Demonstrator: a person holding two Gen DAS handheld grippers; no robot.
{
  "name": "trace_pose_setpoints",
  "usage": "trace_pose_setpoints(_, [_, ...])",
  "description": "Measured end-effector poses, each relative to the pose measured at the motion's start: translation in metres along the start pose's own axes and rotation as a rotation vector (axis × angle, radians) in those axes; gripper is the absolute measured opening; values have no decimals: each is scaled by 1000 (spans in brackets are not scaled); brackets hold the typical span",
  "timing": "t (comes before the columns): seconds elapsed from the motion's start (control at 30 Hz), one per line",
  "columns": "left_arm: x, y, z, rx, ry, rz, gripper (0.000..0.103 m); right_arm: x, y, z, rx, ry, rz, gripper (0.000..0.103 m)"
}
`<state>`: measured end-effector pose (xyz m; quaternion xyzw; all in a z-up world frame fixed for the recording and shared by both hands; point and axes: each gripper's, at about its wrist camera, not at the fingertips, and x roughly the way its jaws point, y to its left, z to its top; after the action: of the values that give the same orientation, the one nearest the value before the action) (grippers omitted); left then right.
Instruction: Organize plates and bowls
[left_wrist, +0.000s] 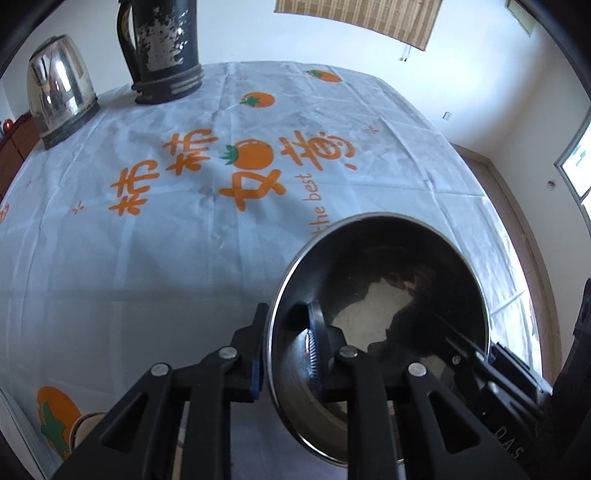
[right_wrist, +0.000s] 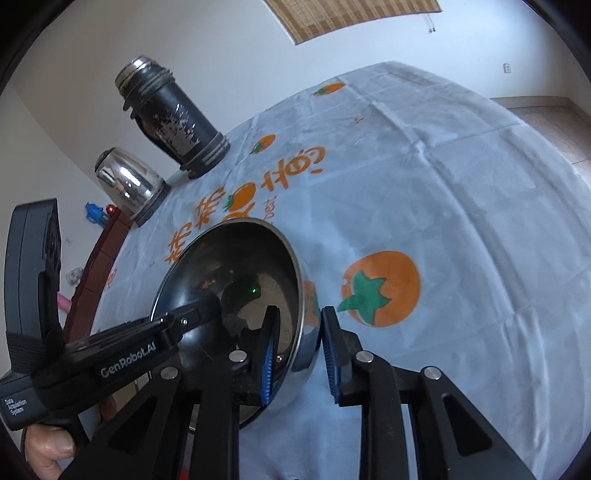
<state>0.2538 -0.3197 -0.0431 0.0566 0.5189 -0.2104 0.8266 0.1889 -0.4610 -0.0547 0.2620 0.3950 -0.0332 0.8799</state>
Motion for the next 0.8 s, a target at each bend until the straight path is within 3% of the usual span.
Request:
trace_pose_setpoints(0.23, [-35,3,-8,19,-42,19,17,-23,18,-1,-38,-23,1,23])
trace_pose_setpoints(0.8, [-95,24,-63,36,-75,28,17,-71,69,-51,-40,0,-6,23])
